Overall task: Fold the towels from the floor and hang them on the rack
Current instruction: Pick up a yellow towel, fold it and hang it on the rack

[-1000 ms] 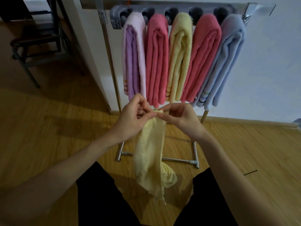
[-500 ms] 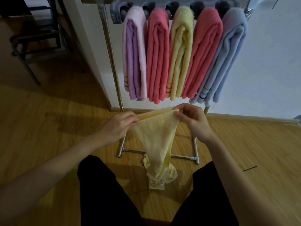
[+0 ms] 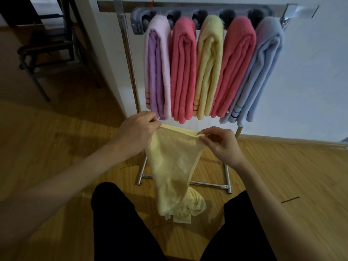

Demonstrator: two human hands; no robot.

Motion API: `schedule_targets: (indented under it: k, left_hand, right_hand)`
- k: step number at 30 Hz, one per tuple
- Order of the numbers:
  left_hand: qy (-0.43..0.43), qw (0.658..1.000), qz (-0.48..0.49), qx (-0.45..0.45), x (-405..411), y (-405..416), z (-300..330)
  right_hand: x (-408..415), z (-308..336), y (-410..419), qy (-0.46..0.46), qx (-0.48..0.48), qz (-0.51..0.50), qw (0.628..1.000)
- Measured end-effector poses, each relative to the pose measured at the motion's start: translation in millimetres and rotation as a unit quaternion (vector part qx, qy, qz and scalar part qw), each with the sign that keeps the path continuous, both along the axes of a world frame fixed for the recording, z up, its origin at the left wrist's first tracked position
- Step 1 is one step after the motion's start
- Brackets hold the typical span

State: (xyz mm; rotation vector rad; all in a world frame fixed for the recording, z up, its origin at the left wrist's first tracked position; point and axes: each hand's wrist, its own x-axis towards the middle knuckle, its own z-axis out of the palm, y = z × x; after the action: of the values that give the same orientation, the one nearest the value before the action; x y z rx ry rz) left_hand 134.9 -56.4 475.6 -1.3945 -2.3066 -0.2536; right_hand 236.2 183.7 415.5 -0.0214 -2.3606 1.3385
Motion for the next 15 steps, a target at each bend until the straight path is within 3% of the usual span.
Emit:
schedule_targets:
  k: [5, 15]
  left_hand:
    - [-0.013, 0.998, 0.043, -0.054, 1, 0, -6]
    - [-0.09, 0.987, 0.125, -0.036, -5, -7, -16]
  right_hand:
    - [-4, -4, -5, -0.011, 0.0, -0.023, 1.0]
    - [-18, 7, -32, 0.002, -0.015, -0.07, 0.997]
